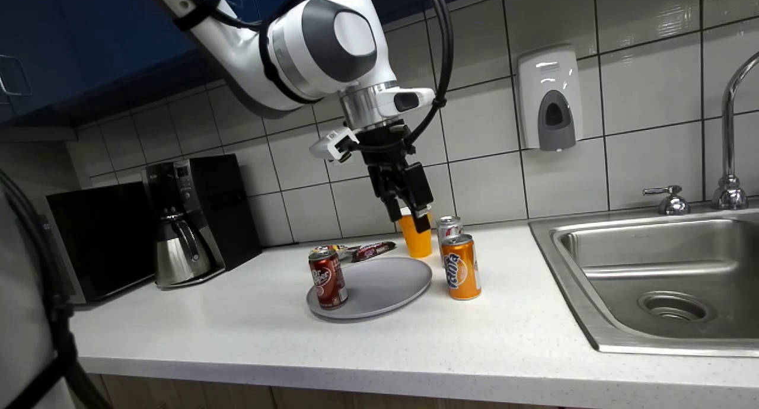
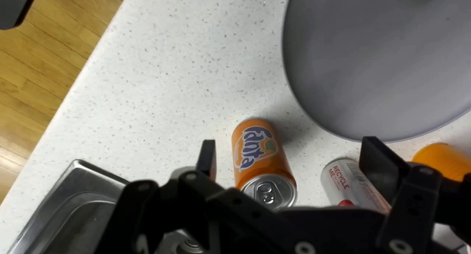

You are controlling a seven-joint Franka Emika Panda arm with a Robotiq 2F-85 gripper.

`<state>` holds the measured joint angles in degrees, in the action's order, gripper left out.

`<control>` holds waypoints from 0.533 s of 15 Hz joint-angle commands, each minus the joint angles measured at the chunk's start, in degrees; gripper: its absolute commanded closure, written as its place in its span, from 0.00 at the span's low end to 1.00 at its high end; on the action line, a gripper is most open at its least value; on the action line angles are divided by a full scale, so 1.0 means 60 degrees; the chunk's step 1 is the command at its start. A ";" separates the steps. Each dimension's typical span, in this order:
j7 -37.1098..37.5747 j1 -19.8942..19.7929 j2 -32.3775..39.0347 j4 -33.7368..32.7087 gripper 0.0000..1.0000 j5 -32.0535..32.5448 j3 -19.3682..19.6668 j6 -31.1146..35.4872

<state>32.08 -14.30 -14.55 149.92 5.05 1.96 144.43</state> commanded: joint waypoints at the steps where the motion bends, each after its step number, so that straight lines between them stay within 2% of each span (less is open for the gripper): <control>1: 0.0275 -0.0180 0.0362 -0.0504 0.00 0.0327 0.0051 -0.0222; 6: 0.0327 -0.0076 0.1156 -0.1411 0.00 0.0612 0.0226 -0.0232; 7: 0.0029 0.0069 0.0764 -0.0877 0.00 0.0335 0.0335 -0.0021; 8: 0.0038 0.0088 0.0908 -0.1034 0.00 0.0370 0.0367 -0.0022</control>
<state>32.28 -14.44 -9.04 143.75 7.15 3.46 144.44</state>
